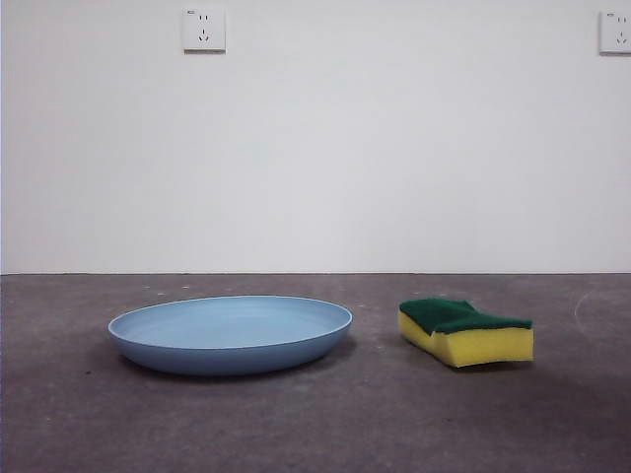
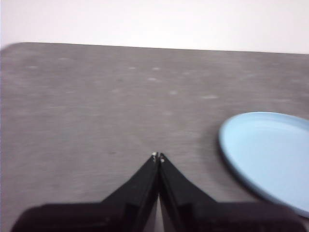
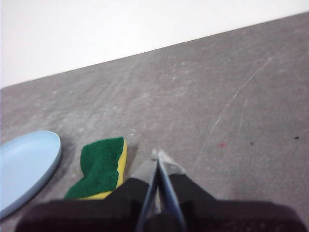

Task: Pick up the plate,pick up the cloth,clean the plate with the cloth

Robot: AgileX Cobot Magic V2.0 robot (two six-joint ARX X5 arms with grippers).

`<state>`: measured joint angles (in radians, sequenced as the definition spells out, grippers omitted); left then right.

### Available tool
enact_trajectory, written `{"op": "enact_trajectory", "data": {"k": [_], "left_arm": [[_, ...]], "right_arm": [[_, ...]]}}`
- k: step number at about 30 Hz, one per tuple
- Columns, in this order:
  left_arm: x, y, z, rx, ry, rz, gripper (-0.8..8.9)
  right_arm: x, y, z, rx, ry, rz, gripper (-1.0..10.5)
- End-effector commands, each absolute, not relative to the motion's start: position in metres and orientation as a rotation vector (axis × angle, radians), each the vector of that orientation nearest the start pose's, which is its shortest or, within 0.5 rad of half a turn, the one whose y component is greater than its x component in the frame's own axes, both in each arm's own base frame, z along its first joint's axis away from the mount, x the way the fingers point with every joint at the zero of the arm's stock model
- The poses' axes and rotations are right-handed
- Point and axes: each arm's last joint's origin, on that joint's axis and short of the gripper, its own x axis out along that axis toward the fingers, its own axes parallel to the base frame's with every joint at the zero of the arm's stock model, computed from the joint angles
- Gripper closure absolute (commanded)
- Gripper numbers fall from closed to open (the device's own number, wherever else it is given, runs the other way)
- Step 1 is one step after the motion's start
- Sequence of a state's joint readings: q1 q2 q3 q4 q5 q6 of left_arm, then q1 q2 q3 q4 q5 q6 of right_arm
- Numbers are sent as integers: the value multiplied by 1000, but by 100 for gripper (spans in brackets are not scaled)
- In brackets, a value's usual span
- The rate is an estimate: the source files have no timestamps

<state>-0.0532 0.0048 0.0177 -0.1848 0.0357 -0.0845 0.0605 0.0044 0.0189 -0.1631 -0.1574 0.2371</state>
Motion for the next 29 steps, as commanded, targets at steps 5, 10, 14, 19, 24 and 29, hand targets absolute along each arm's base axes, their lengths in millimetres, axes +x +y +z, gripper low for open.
{"op": "enact_trajectory", "data": {"k": [5, 10, 14, 19, 24, 29], "left_arm": [[91, -8, 163, -259, 208, -140, 820], [86, -10, 192, -333, 228, -201, 820], [86, -11, 217, -337, 261, -233, 820], [96, -14, 247, -290, 350, -324, 820], [116, -19, 270, -274, 511, -452, 820], [138, -22, 286, -281, 692, -533, 817]], "right_arm": [[89, 10, 186, 330, 189, 192, 956], [83, 10, 232, 315, 269, 180, 956], [84, 10, 268, 261, 326, 180, 955], [95, 10, 309, 207, 448, 176, 954], [114, 12, 336, 106, 626, 217, 948], [140, 17, 340, 93, 825, 336, 940]]}}
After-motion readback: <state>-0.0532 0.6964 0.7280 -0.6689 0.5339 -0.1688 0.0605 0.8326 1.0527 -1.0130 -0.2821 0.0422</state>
